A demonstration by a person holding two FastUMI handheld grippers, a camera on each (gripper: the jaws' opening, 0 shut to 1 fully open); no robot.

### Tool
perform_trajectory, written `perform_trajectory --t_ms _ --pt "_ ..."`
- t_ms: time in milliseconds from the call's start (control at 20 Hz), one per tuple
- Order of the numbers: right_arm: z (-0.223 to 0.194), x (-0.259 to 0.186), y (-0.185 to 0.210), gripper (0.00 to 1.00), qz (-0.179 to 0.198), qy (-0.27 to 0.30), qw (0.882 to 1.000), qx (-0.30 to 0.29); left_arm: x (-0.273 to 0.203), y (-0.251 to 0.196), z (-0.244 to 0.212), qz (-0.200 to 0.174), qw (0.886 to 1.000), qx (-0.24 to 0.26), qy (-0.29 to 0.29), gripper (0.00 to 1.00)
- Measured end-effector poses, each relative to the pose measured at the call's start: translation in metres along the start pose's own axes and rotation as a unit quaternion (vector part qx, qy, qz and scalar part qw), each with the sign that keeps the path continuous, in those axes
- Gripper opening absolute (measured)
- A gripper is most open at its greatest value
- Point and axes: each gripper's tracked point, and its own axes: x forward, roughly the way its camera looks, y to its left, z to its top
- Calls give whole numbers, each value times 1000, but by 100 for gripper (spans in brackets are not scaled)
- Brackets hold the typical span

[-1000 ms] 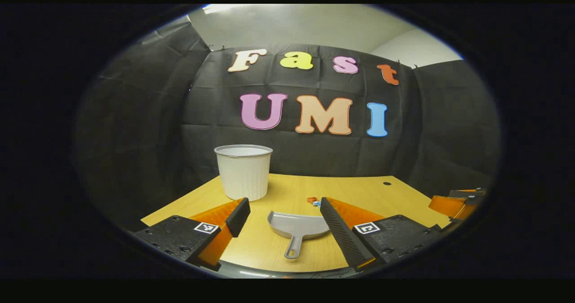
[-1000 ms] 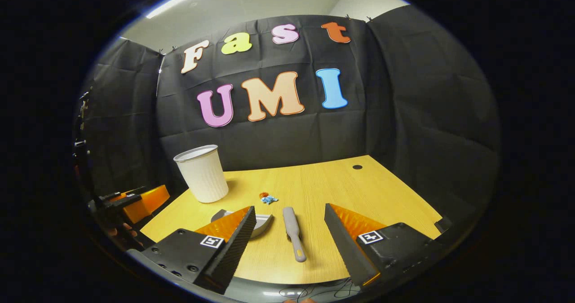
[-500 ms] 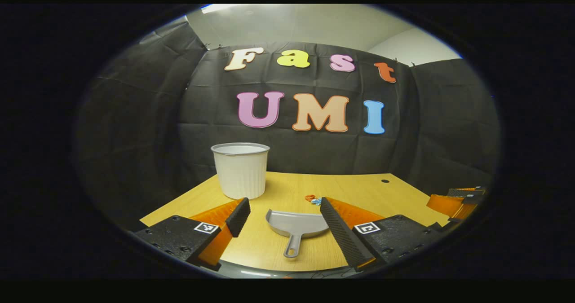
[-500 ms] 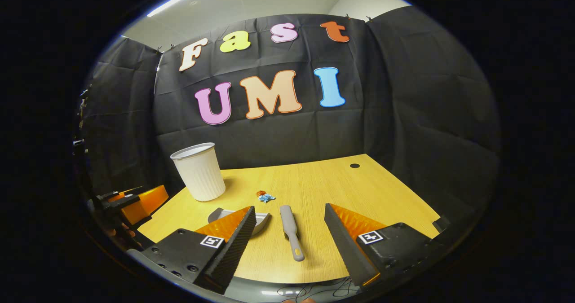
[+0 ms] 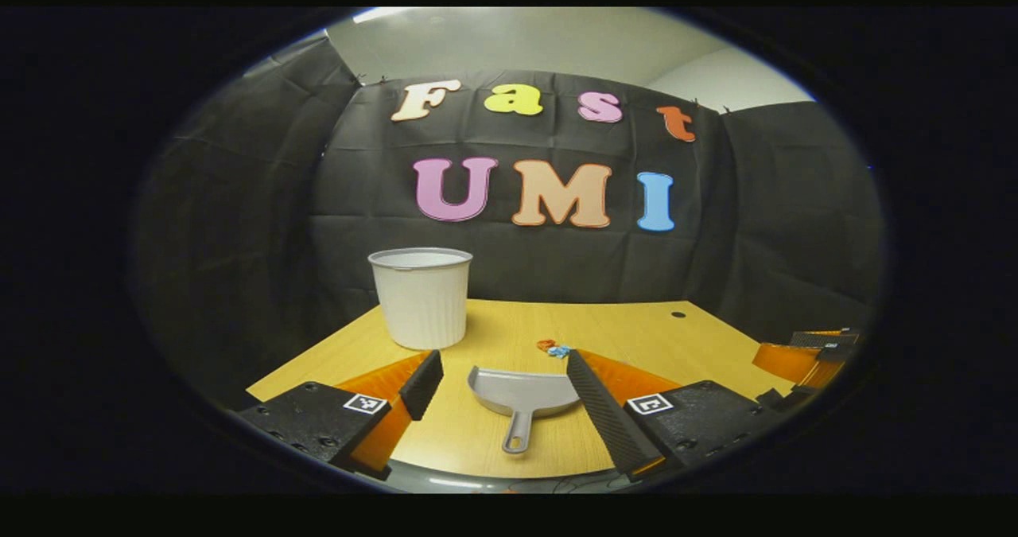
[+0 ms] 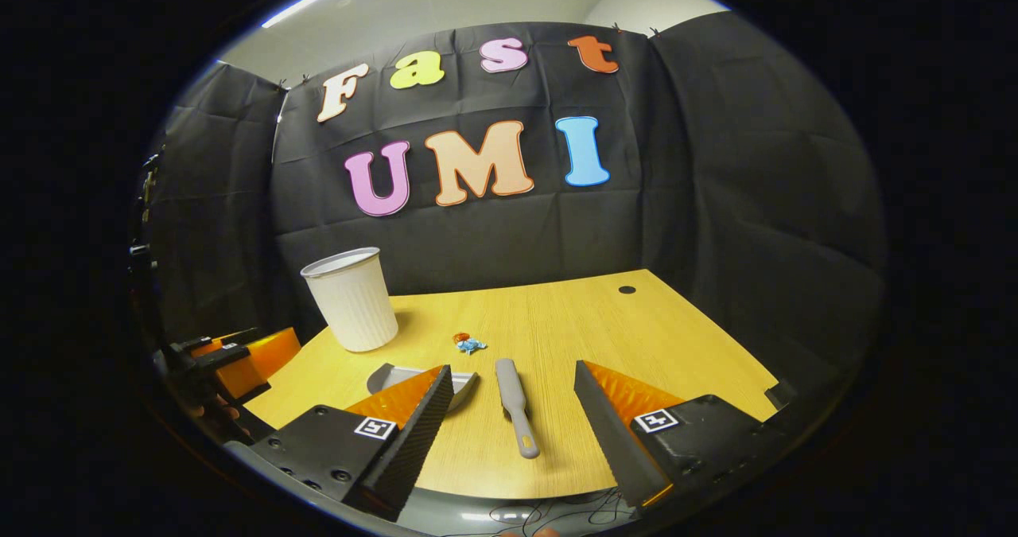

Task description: Pick up the small broom and dustpan from the desktop, sweep the trash into the dustpan with the broom, and then empty the trash into the garbage bin.

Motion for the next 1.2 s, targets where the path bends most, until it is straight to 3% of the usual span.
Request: perform_trajectory --t_ms 1200 --pt "-25 6 16 92 25 34 999 -1 4 -18 -27 -37 998 4 43 94"
